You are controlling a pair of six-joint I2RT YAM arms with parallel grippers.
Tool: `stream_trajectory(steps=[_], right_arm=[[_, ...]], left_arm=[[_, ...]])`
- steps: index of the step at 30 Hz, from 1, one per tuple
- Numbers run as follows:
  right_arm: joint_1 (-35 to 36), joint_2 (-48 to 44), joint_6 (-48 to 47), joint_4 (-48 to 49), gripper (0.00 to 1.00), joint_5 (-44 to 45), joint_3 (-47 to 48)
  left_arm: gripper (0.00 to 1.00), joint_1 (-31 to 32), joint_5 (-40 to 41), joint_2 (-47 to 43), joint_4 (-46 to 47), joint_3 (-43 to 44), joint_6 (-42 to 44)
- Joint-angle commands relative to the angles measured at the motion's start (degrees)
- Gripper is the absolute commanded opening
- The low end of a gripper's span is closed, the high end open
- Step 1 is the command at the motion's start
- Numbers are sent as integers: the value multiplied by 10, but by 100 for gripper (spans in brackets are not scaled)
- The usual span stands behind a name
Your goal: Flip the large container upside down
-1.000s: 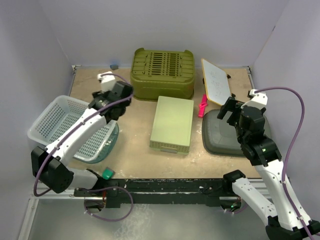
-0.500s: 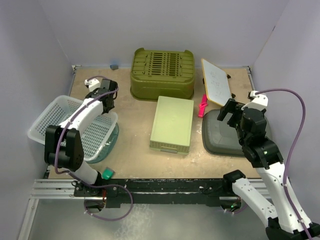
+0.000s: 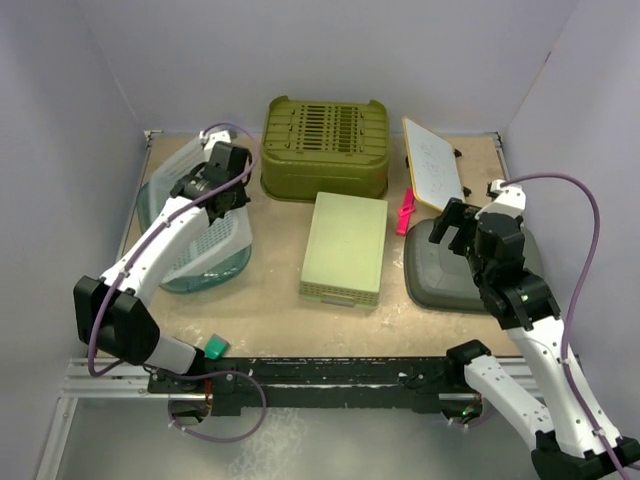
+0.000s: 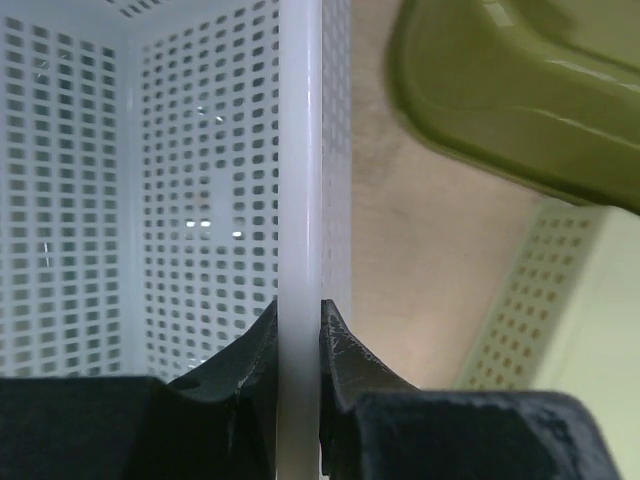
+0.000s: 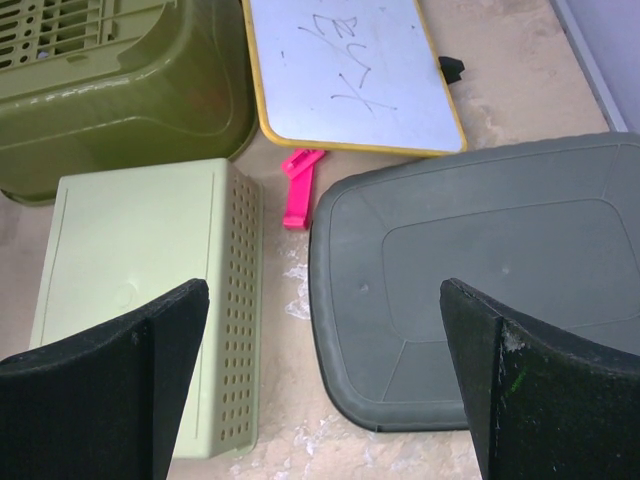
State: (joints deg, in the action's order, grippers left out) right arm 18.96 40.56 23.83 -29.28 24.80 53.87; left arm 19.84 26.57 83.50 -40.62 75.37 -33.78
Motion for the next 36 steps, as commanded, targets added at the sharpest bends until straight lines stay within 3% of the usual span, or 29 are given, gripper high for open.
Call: stream_trajectory(steps=[1, 9, 14, 16, 18, 22, 24, 29, 36], right_arm=[[1, 3, 9, 15, 99, -8, 4], [1, -4, 2, 27, 99, -15, 5], [1, 39, 25, 83, 95, -198, 0], [7, 74, 51, 115, 92, -280, -4], [44, 118, 70, 132, 90, -312, 5], [219, 225, 53, 156, 93, -223, 50], [271, 283, 49, 168, 93, -225, 72], [329, 420, 41, 188, 93, -246, 130], [348, 564, 29, 202, 93, -257, 230]], left_arm=[[0, 17, -36, -4, -8, 86, 102], [0, 20, -115, -47, -59, 223, 110], [0, 22, -256, -93, -2, 213, 43], [0, 22, -275, -110, 16, 195, 13], [0, 22, -274, -125, 22, 188, -11], [0, 22, -259, -154, 34, 185, -49], [0, 22, -245, -163, 37, 188, -59], [0, 22, -190, -188, 28, 198, -63], [0, 22, -174, -200, 18, 209, -54]])
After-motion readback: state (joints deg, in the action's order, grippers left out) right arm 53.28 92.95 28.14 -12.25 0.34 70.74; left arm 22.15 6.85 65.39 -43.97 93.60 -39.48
